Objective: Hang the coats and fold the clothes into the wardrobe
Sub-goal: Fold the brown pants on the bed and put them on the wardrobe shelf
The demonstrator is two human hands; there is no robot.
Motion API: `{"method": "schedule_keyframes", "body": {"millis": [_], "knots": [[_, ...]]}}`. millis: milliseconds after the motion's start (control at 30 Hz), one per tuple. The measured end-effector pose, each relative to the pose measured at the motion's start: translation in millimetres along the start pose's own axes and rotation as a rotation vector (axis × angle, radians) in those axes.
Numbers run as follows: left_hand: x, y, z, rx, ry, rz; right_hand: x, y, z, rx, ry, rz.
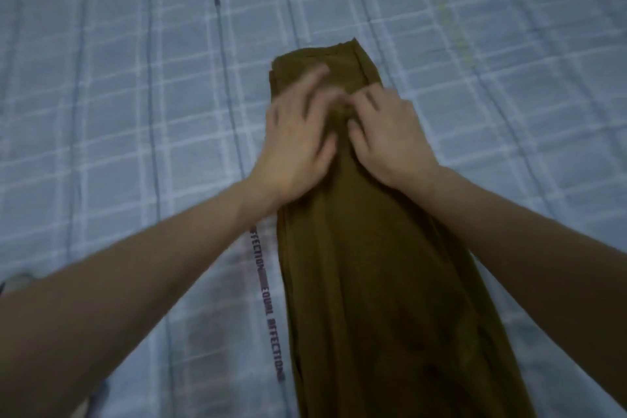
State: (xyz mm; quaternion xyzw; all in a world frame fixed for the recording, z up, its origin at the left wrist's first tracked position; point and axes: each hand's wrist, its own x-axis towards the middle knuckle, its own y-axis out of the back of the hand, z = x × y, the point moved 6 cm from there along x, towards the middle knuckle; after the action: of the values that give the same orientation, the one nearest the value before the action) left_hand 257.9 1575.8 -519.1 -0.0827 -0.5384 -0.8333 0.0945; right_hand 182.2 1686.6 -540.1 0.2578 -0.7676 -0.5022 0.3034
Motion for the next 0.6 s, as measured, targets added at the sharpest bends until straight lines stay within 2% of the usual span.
{"method": "schedule_keyframes", "body": {"millis": [67,100,133,233,300,367,433,467,533,600], "knots": [[-57,-11,38,-0.019,-0.179,-0.145,-26,-19,2,-0.064,0.027,-0.356],[-87,-14,54,-0.022,-0.218,-0.201,-37,-19,2,-0.095,0.012,-0.440],[-115,-18,68,-0.028,-0.234,-0.237,-46,-10,-3,-0.088,0.004,-0.432],[-186,-19,103,-0.097,-0.173,-0.267,-90,44,-37,0.025,0.049,-0.153],[-223,-17,122,-0.118,-0.118,-0.291,-148,68,-43,0.086,-0.078,-0.070],[-254,-15,137,-0.109,-0.062,-0.325,-212,78,-30,0.078,-0.338,-0.140],[-280,-12,151,-0.110,-0.001,-0.357,-270,77,-14,0.120,-0.641,-0.297],[-291,-12,159,-0.108,0.017,-0.371,-290,75,-10,0.149,-0.710,-0.380],[-312,-13,176,-0.096,0.024,-0.410,-309,72,-15,0.168,-0.679,-0.480],[-330,-14,195,-0.084,-0.013,-0.448,-312,73,-21,0.238,-0.618,-0.479]]}}
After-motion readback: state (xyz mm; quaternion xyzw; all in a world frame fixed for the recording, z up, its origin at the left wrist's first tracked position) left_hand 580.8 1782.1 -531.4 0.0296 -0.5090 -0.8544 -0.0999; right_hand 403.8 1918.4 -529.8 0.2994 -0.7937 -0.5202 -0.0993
